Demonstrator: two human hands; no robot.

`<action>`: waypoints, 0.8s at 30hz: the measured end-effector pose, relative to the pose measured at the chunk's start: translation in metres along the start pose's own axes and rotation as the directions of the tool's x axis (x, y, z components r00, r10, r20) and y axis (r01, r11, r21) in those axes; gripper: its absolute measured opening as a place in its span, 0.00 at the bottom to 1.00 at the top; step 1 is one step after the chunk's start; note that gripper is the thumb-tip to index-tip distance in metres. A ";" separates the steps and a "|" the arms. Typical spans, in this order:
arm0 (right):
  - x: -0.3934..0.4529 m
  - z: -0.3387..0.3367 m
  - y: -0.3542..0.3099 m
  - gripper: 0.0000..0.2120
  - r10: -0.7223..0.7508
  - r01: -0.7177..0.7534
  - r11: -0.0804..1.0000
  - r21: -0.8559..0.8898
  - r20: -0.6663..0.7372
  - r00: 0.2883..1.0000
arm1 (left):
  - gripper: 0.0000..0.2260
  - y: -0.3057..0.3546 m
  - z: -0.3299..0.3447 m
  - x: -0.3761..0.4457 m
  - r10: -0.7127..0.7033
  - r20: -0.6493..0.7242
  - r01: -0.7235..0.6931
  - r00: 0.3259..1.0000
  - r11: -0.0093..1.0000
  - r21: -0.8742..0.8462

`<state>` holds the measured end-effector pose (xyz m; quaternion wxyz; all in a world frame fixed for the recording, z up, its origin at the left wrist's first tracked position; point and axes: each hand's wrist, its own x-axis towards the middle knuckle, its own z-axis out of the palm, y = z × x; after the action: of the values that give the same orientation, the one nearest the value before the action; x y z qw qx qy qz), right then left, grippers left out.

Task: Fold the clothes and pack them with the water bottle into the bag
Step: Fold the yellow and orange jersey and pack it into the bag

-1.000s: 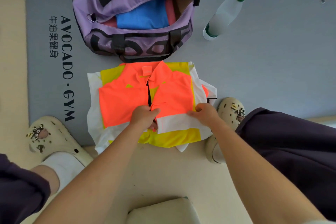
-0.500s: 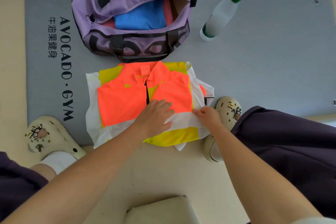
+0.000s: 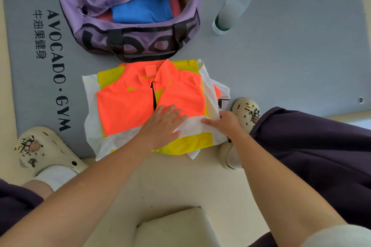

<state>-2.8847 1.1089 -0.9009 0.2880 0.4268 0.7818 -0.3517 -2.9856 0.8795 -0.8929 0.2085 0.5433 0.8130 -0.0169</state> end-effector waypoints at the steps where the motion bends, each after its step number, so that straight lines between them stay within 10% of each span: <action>1: 0.000 -0.002 0.003 0.24 -0.002 0.002 1.000 0.006 0.028 1.000 | 0.27 -0.004 0.001 -0.001 -0.074 0.035 0.073 0.997 0.997 0.027; 5: -0.003 -0.012 0.009 0.18 0.008 -0.012 1.000 0.026 0.145 0.989 | 0.30 -0.019 -0.005 -0.011 -0.324 -0.080 0.329 0.943 0.943 0.056; 9: -0.012 -0.025 -0.005 0.20 0.011 -0.055 0.987 0.150 0.282 0.959 | 0.24 -0.007 -0.017 -0.010 -0.399 -0.170 0.342 0.901 0.895 -0.288; 10: -0.014 -0.027 -0.010 0.19 -0.009 -0.054 0.981 0.186 0.323 0.947 | 0.19 0.003 -0.023 -0.005 -0.456 -0.094 0.349 0.885 0.784 -0.514; 12: -0.019 -0.028 -0.022 0.19 -0.060 -0.049 0.964 0.261 0.393 0.917 | 0.12 0.025 -0.038 0.009 -0.509 0.247 0.415 0.825 0.248 -0.875; 15: -0.029 -0.023 -0.040 0.15 -0.160 -0.031 0.929 0.368 0.476 0.865 | 0.14 0.044 -0.044 0.027 -0.295 0.512 0.444 0.807 -0.269 -0.855; 24: -0.019 -0.023 -0.060 0.10 -0.167 -0.039 0.945 0.325 0.581 0.797 | 0.09 0.036 -0.029 0.028 -0.497 0.419 0.385 0.760 -0.176 -0.906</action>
<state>-2.9318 1.0953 -0.8550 0.4351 0.3071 0.5963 -0.6007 -2.9720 0.9268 -0.8690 0.4670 -0.0738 0.7279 0.4966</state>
